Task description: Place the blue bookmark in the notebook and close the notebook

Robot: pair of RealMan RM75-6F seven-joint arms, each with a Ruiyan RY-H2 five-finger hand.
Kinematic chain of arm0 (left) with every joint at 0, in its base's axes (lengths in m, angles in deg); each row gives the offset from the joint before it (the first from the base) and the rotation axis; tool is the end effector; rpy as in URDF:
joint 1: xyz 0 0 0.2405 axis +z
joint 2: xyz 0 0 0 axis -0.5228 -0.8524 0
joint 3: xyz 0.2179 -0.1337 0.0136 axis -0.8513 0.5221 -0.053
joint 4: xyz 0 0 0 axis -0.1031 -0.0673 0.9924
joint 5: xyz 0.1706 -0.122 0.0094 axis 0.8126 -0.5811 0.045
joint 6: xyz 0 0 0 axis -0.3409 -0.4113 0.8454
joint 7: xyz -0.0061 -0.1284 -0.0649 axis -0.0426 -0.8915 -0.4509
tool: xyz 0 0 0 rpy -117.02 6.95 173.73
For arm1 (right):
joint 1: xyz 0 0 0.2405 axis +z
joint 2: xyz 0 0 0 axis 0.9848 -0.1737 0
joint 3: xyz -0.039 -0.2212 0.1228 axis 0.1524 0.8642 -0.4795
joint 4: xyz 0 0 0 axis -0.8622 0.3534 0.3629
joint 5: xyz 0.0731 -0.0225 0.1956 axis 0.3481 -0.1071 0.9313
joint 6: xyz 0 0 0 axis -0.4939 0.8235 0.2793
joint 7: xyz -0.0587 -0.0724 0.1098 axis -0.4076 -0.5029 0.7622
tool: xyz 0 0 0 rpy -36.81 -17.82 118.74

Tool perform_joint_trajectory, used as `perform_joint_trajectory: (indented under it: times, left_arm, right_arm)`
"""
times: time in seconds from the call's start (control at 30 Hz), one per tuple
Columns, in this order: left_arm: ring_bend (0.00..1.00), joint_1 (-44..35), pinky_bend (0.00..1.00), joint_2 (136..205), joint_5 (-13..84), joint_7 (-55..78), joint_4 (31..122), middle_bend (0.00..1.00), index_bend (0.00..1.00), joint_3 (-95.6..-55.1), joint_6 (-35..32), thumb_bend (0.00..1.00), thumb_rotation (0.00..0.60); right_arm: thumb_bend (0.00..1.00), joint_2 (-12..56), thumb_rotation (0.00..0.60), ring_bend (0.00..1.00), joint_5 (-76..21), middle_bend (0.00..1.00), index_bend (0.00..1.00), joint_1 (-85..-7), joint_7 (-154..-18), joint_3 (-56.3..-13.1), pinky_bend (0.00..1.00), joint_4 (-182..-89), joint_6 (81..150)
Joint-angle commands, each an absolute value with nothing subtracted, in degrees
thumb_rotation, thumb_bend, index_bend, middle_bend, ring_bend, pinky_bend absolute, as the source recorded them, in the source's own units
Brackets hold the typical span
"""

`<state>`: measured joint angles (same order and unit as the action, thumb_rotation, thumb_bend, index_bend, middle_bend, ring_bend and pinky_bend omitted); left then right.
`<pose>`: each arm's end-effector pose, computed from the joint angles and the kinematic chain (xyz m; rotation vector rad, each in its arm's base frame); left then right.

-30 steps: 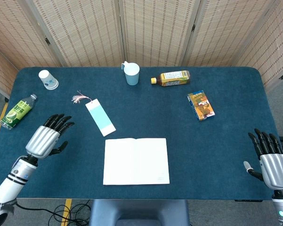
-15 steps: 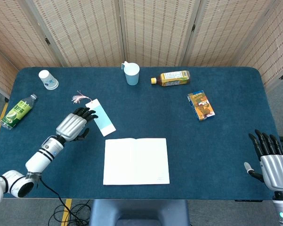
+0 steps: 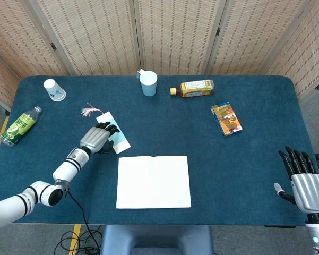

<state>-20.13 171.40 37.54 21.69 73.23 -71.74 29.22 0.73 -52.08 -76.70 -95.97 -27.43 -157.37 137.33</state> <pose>-0.1661 0.4190 0.0058 -1.9941 -0.9362 -0.6811 -0.3004 -0.1724 0.1646 1.4207 -0.8125 0.8221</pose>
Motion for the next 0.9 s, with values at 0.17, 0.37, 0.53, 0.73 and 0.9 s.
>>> perform_joint_trajectory:
  times: [0.17, 0.37, 0.53, 0.73, 0.9]
  left_arm:
    - [0.02, -22.57, 0.13, 175.73, 33.31, 21.97, 68.46, 0.15, 0.19, -72.28, 31.32, 0.71, 0.400]
    - [0.01, -23.88, 0.13, 177.59, 32.12, 21.50, 65.89, 0.15, 0.19, -72.64, 32.44, 0.71, 0.400]
    - [0.01, -24.84, 0.12, 179.38, 31.47, 21.25, 63.63, 0.15, 0.19, -73.14, 33.21, 0.71, 0.399]
    - [0.01, -25.63, 0.12, 180.80, 30.57, 21.33, 61.34, 0.15, 0.20, -73.60, 33.62, 0.71, 0.398]
    - [0.01, -25.91, 0.12, 181.51, 30.18, 21.21, 60.20, 0.15, 0.21, -73.90, 33.72, 0.71, 0.393]
  right_arm:
    - [0.21, 0.79, 0.600, 0.00, -51.34, 0.02, 0.00, -76.58, -96.50, -27.53, 0.00, -157.56, 136.82]
    - [0.21, 0.84, 0.600, 0.00, -51.07, 0.02, 0.00, -76.45, -97.00, -27.60, 0.00, -157.92, 136.56]
    - [0.21, 0.99, 0.600, 0.00, -50.78, 0.02, 0.00, -76.39, -97.19, -27.65, 0.00, -158.02, 136.40]
    - [0.21, 0.90, 0.600, 0.00, -50.23, 0.02, 0.00, -76.57, -97.16, -27.69, 0.00, -157.98, 136.42]
    - [0.21, 1.04, 0.600, 0.00, -50.19, 0.02, 0.00, -76.54, -97.00, -27.66, 0.00, -157.86, 136.32]
